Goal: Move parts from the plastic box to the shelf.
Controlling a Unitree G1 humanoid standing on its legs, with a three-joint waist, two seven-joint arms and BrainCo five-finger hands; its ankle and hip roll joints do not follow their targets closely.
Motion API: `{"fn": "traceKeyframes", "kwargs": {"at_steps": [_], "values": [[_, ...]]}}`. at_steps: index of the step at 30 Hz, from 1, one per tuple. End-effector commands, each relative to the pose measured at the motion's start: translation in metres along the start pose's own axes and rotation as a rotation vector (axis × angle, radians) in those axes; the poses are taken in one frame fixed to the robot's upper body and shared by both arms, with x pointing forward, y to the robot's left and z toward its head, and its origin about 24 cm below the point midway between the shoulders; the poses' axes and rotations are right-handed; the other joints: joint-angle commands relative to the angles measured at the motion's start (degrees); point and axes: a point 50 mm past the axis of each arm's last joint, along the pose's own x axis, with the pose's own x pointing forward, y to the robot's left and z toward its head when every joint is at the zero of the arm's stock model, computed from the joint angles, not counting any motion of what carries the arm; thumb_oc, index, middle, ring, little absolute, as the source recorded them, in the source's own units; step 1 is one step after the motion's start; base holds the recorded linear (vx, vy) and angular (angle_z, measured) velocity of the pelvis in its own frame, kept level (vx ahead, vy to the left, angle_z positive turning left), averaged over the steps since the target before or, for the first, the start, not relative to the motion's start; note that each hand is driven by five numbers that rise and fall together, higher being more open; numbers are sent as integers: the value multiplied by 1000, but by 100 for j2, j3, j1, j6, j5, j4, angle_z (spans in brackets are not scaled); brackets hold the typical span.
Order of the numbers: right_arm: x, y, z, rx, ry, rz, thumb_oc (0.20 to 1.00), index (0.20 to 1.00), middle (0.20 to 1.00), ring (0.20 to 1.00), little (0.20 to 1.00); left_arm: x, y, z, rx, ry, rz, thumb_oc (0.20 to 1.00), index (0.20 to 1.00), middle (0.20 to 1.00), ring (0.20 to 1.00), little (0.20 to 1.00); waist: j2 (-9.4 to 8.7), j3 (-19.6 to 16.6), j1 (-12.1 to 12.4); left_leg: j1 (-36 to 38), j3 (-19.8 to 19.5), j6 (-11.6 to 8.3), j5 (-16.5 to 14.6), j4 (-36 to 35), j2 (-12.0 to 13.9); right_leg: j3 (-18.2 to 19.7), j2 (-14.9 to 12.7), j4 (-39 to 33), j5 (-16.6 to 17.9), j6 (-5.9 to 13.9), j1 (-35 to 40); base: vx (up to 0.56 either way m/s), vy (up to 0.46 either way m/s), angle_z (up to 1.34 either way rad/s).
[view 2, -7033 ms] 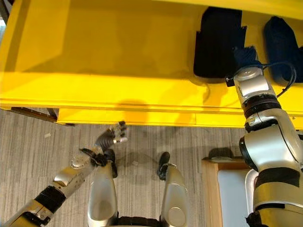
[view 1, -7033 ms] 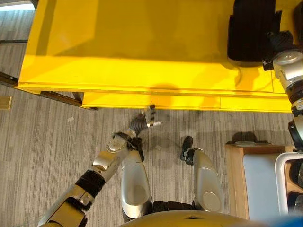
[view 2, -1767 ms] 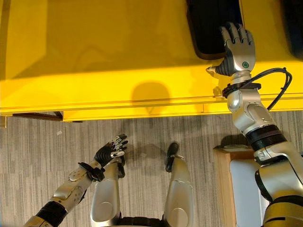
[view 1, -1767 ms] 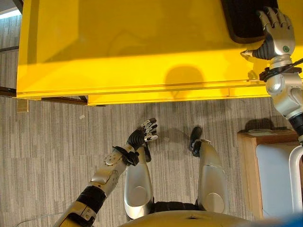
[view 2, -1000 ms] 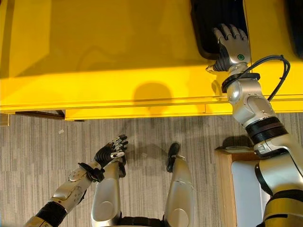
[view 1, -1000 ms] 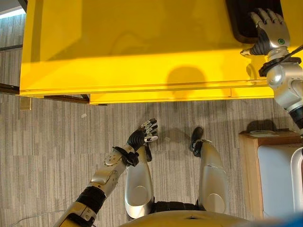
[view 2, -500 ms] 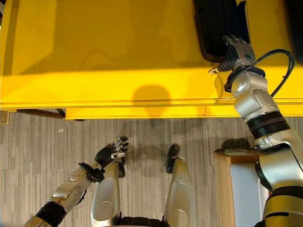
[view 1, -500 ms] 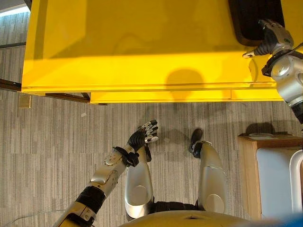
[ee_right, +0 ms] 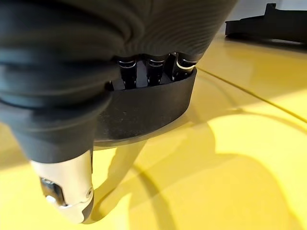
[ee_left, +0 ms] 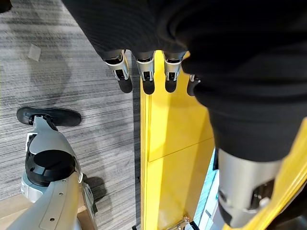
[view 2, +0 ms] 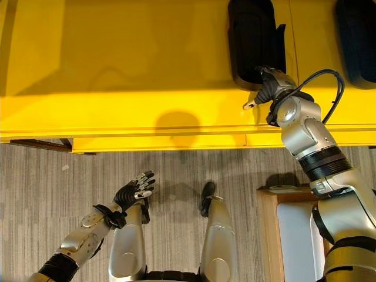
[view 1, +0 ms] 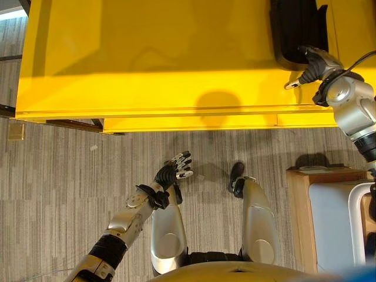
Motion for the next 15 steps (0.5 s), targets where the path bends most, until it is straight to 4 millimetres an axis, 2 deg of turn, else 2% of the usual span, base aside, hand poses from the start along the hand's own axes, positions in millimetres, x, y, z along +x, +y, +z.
{"fn": "traceKeyframes", "kwargs": {"at_steps": [1,7,9,10,11,14,15], "values": [[-4,22,-8,-51,27,97,1000,1000,1000,1000,1000,-12,-9,2,19,-39,-19,1000,1000,1000,1000,1000,41,37,-5,21,292,380,-781,791,-90,128,373,55,-284,33,343,0,0,0],[-4,19,-10,-46,44,39,1000,1000,1000,1000,1000,-11,-9,0,18,-39,-14,1000,1000,1000,1000,1000,36,37,-19,10,292,404,-816,830,-94,144,379,63,-285,31,341,0,0,0],[-7,7,-6,-117,-1,-174,1000,1000,1000,1000,1000,-10,-11,0,21,-45,-12,1000,1000,1000,1000,1000,64,37,-42,-24,284,419,-824,862,-92,165,373,101,-289,36,310,0,0,0],[-7,7,-6,-117,-1,-174,1000,1000,1000,1000,1000,-10,-11,0,21,-45,-12,1000,1000,1000,1000,1000,64,37,-42,-24,284,419,-824,862,-92,165,373,101,-289,36,310,11,35,0],[-6,-6,-4,-163,5,-306,1000,1000,1000,1000,1000,-8,-11,1,9,-55,-8,1000,1000,1000,1000,1000,85,37,-36,-47,265,441,-870,901,-118,184,379,112,-301,43,295,4,36,-1],[-4,-19,-10,-224,71,-447,1000,1000,1000,1000,1000,-4,-12,2,4,-62,-13,1000,1000,1000,1000,1000,141,37,-14,-85,236,459,-887,936,-146,188,375,146,-312,49,262,1,28,-2],[-3,-31,-15,-255,73,-557,1000,1000,1000,1000,1000,-2,-13,2,3,-62,-26,1000,1000,1000,1000,1000,201,37,33,-104,203,465,-896,923,-187,167,354,142,-315,56,256,-2,32,-4]]}}
